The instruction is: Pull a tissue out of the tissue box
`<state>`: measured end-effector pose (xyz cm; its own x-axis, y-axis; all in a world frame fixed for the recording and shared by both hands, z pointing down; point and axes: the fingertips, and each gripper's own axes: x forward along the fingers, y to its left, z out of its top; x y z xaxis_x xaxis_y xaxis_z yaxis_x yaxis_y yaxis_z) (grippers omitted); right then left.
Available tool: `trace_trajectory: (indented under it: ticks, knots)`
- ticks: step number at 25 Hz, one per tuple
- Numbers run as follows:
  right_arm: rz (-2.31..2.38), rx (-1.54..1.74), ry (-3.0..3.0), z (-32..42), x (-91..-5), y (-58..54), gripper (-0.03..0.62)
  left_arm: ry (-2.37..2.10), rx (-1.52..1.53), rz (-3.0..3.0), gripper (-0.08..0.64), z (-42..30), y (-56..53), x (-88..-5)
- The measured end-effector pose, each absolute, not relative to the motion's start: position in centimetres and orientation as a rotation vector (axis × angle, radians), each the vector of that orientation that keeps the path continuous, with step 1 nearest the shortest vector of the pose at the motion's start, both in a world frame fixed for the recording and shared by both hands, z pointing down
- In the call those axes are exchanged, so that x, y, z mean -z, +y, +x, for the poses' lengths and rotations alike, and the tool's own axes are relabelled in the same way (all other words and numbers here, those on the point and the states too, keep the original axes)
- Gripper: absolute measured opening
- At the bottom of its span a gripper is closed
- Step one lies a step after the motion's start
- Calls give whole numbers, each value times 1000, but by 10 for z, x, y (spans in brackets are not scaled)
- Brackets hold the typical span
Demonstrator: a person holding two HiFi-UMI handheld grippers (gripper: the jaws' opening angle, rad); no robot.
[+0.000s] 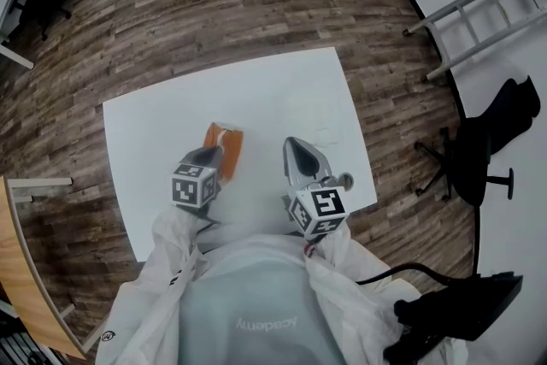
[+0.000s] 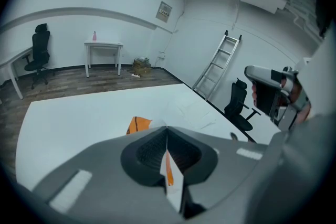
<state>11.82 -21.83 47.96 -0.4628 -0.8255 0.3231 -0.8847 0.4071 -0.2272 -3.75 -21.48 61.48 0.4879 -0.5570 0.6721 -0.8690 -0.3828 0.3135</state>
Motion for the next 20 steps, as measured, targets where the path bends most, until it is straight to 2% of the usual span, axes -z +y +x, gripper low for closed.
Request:
trace_trajectory:
  ticks: [7, 20]
  knots:
    - [1484, -591, -2488, 111, -492, -210, 0, -1181, -619, 2090, 2, -37, -208, -607]
    - [1108, -736, -2480, 13, -569, -203, 0, -1166, -635, 2104, 2, -34, -201, -603]
